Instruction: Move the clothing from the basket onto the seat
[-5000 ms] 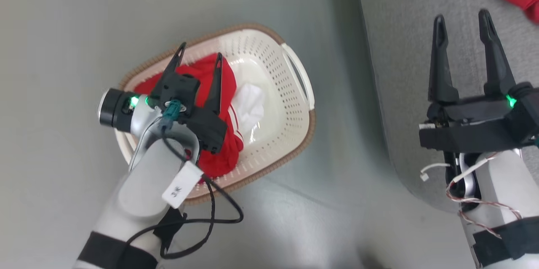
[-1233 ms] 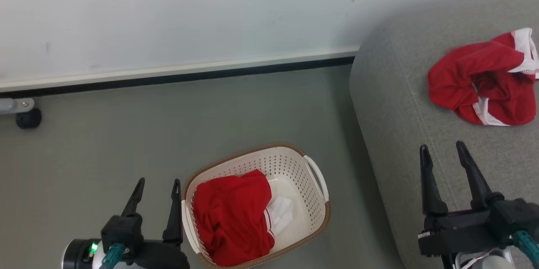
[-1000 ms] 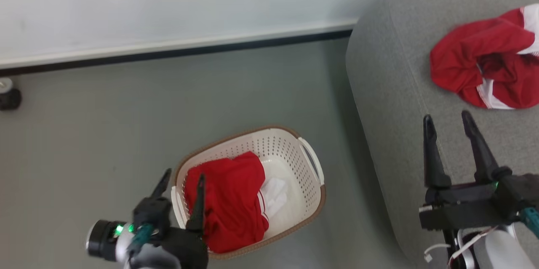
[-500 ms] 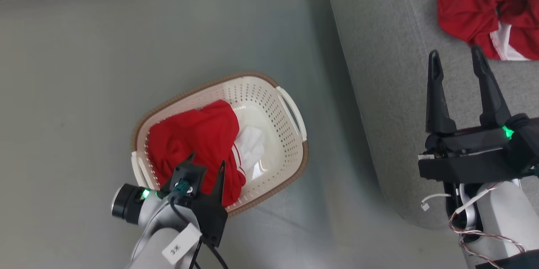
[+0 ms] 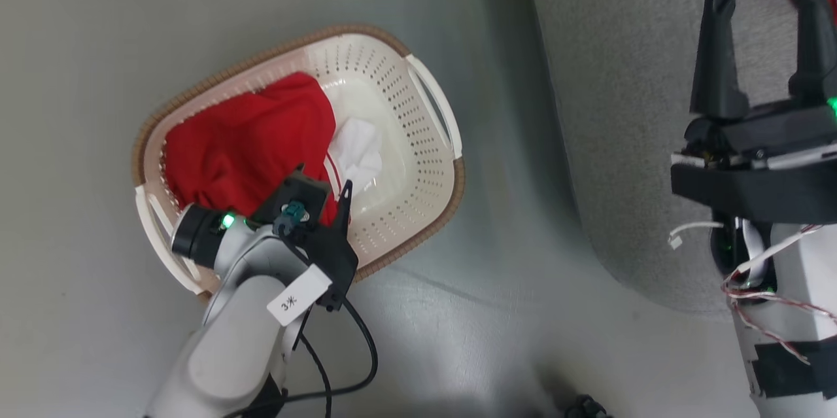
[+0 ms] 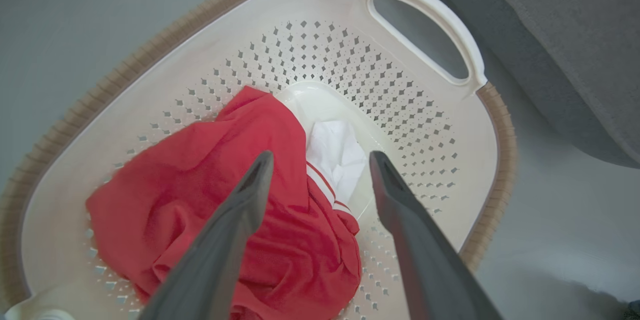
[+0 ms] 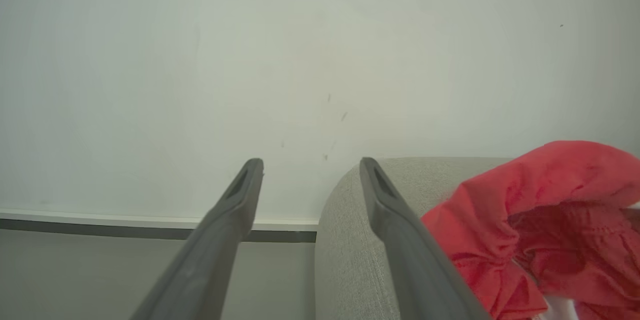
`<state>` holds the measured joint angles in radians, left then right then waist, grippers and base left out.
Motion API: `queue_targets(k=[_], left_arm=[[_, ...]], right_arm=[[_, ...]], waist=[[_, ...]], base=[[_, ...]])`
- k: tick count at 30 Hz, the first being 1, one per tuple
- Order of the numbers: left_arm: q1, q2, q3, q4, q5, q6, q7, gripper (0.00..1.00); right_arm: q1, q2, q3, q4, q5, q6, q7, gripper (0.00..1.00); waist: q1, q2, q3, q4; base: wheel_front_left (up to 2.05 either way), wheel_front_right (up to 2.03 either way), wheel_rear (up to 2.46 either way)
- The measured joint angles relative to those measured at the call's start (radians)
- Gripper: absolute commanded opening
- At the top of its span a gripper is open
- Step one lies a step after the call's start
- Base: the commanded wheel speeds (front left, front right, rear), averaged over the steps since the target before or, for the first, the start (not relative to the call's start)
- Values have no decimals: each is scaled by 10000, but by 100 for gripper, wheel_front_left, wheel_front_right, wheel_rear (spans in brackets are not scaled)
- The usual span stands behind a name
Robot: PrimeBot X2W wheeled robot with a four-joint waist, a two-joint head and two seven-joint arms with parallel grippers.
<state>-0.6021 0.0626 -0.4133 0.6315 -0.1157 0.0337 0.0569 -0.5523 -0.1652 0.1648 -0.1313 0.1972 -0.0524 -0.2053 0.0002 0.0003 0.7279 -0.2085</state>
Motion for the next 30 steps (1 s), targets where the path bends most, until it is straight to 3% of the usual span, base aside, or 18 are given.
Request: queue_targets(k=[18, 30], left_arm=[[-2117, 63, 50, 1379, 272, 31, 387, 100], [-2971, 393, -33, 2426, 671, 199, 573, 100]], right_arm=[[-1532, 151, 50, -280, -79, 88, -180, 100], [-1840, 280, 339, -113, -199, 190, -339, 100]], waist=[[0, 0, 2449, -171], [-1, -2, 3229, -510]], base=[[0, 0, 0], [0, 0, 0]])
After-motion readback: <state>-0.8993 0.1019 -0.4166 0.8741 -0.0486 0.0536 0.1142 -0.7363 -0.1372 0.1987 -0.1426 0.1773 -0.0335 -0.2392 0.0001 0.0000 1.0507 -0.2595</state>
